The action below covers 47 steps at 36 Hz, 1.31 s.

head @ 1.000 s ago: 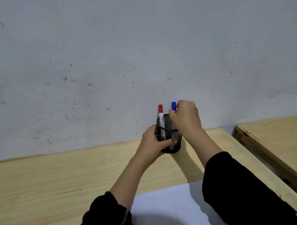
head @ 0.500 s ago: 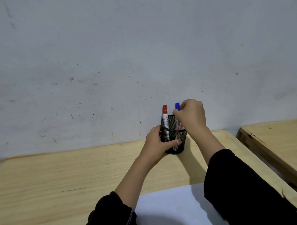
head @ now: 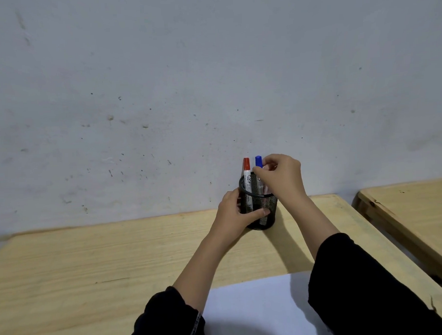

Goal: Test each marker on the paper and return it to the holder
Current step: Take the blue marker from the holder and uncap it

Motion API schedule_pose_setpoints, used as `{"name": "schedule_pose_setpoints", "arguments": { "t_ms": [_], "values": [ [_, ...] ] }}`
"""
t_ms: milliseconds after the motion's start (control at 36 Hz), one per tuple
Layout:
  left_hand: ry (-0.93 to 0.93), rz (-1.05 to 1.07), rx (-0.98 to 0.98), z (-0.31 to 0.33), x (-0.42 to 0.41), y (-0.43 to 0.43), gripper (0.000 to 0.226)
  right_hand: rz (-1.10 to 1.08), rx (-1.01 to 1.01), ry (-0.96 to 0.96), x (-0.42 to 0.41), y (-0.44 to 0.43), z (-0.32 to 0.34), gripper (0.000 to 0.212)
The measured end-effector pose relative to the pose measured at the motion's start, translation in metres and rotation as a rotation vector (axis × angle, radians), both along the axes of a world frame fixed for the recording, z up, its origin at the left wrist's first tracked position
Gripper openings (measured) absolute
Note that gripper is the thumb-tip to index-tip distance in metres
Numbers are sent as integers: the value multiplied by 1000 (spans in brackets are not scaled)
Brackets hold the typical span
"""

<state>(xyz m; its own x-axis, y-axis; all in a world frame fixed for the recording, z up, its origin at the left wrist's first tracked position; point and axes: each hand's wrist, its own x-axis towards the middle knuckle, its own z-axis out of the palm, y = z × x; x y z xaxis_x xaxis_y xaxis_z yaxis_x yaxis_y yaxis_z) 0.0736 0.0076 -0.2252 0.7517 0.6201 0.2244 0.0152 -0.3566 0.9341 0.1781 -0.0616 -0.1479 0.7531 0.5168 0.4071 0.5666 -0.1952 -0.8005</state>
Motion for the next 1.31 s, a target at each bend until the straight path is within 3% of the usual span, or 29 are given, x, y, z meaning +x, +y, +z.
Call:
{"name": "schedule_pose_setpoints", "arguments": {
  "t_ms": [222,444,500,667,861,1083,1306],
  "values": [
    [5,49,18,3,-1,-8,50,91,146,9,-6,-20,6,10],
    [-19,144,-176,16,-14,-29,39,193,342,25,-24,-58,34,11],
    [-19,178,-107,26,-23,-34,22,227,390,4,-33,-68,43,16],
    [-142,185,-21,72,-59,-52,11,299,457,-94,-64,-100,60,25],
    [-303,92,60,130,-113,-87,8,311,326,-198,-94,-132,46,20],
    [-80,58,235,138,-141,-127,10,353,169,-288,-114,-154,19,13],
    [-13,131,279,123,-148,-139,10,411,60,-408,-127,-166,12,12]
  ]
}}
